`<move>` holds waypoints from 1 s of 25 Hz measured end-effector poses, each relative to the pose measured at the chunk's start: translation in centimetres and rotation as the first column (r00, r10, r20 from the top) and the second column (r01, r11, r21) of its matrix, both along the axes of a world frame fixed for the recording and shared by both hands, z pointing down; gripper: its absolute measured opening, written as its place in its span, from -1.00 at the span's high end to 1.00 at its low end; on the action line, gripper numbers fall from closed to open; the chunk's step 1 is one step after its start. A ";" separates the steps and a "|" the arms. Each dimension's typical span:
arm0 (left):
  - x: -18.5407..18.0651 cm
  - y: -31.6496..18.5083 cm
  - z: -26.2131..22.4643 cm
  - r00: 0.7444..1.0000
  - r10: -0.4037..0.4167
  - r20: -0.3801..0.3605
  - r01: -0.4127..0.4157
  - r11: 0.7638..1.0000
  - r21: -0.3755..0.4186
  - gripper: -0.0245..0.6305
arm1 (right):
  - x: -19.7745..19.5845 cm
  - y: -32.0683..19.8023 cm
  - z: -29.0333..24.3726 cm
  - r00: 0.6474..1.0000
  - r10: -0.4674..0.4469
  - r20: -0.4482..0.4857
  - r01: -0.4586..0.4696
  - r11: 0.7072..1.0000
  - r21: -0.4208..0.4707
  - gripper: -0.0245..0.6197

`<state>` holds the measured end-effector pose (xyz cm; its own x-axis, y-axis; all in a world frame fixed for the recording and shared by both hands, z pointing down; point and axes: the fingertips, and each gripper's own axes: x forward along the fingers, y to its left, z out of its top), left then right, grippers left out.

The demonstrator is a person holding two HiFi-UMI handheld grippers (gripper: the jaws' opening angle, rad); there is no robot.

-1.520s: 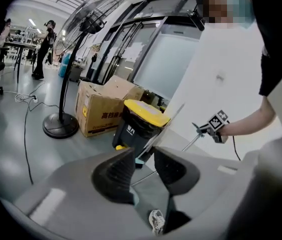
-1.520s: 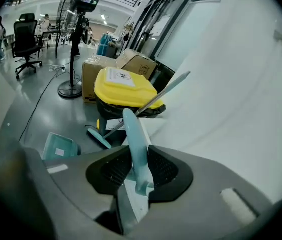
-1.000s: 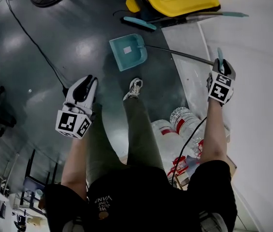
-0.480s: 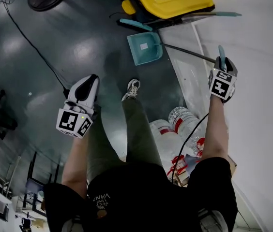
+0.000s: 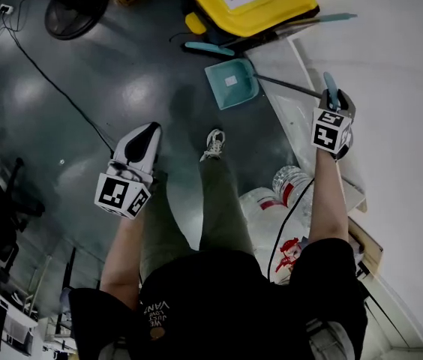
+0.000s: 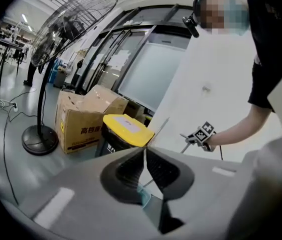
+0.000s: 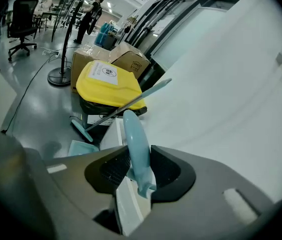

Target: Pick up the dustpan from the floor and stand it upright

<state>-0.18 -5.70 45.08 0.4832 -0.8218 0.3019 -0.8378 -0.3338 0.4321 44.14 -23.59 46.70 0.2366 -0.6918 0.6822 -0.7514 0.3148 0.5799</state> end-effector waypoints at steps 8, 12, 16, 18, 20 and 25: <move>0.3 0.6 -1.8 0.998 0.059 0.010 -0.059 0.998 -0.007 0.74 | -1.4 2.1 0.5 0.999 0.007 0.042 -0.007 1.000 -0.017 0.56; 0.6 1.5 -2.4 0.996 0.085 0.006 -0.085 0.996 -0.009 0.75 | -2.8 3.3 0.8 0.994 0.006 0.107 -0.004 1.000 -0.023 0.54; 1.3 2.2 -3.6 0.994 0.114 0.004 -0.114 0.994 -0.002 0.76 | -3.9 4.4 0.8 0.983 0.031 0.181 -0.025 0.999 -0.035 0.52; 1.4 2.5 -4.3 0.992 0.127 0.004 -0.127 0.992 0.007 0.76 | -4.4 4.9 0.7 0.974 0.050 0.223 -0.044 0.999 -0.030 0.52; 1.2 2.9 -5.1 0.991 0.135 0.008 -0.135 0.991 0.015 0.76 | -5.6 5.2 -0.2 0.971 0.045 0.237 -0.041 0.999 -0.023 0.52; 0.4 3.6 -7.4 0.991 0.134 0.021 -0.135 0.990 0.028 0.76 | -7.6 6.9 -0.5 0.962 0.056 0.269 -0.044 0.998 -0.048 0.52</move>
<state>0.17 -2.06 37.72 0.5845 -0.7583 0.2888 -0.7923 -0.4565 0.4049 36.54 -16.68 46.19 0.0732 -0.6537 0.7532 -0.8937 0.2922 0.3405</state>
